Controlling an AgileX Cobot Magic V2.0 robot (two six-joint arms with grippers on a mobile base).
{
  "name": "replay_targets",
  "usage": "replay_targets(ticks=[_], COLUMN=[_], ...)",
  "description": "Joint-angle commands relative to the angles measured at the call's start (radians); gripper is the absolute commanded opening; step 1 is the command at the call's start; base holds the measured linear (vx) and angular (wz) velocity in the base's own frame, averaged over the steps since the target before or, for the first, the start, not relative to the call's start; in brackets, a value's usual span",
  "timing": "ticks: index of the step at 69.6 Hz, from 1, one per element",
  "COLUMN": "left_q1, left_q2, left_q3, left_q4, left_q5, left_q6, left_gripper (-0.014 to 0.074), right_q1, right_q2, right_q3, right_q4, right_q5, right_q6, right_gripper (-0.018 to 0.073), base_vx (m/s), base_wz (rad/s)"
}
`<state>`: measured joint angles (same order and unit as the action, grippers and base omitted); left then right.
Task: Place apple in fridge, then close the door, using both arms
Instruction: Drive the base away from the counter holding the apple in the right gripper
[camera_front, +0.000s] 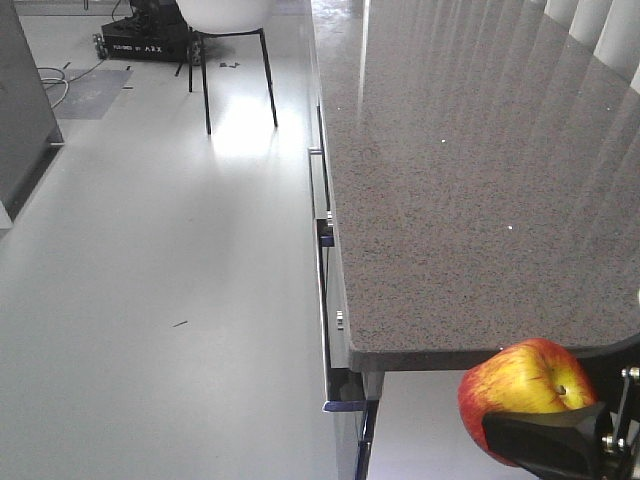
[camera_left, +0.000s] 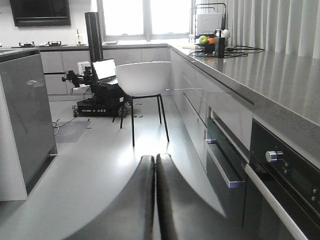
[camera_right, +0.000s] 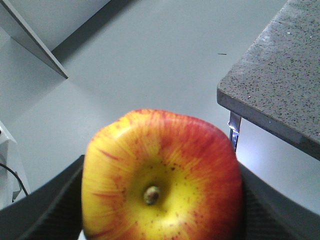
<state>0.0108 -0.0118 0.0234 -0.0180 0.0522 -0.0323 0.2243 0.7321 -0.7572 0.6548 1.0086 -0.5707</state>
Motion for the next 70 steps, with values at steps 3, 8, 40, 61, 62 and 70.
replay_targets(ticks=[3,8,40,61,62,70], left_q1=[-0.001,-0.001,-0.001,-0.001,-0.001,-0.001], left_q2=[-0.013,-0.013,-0.013,-0.013,-0.013,-0.013], left_q3=[0.013,0.013,0.013,0.013,0.013,0.013], left_q4=[-0.005,-0.005,-0.005,-0.005,-0.005,-0.005], left_q5=[-0.072,-0.072,-0.072,-0.072,-0.072,-0.072], left_q6=[-0.004,-0.004,-0.004,-0.004,-0.004,-0.004], left_gripper=[-0.0006,-0.0006,-0.0006,-0.0006,-0.0006,-0.0006], right_q1=[-0.004,-0.004,-0.004,-0.004,-0.004,-0.004], right_q2=[-0.004,-0.004,-0.004,-0.004,-0.004,-0.004], right_q3=[-0.028,-0.028,-0.028,-0.028,-0.028,-0.028], right_q4=[0.041,0.043,0.043,0.043,0.043,0.043], right_q5=[-0.042,-0.042,-0.042,-0.042,-0.042,-0.042], right_q6=[-0.003,-0.003,-0.003,-0.003,-0.003,-0.003], right_gripper=[0.0317,0.0317,0.0317,0.0317,0.0317,0.0317], base_vx=[-0.01,-0.02,-0.03,-0.03,-0.04,-0.04], base_wz=[0.04,0.08,0.3,0.54,0.61,0.62])
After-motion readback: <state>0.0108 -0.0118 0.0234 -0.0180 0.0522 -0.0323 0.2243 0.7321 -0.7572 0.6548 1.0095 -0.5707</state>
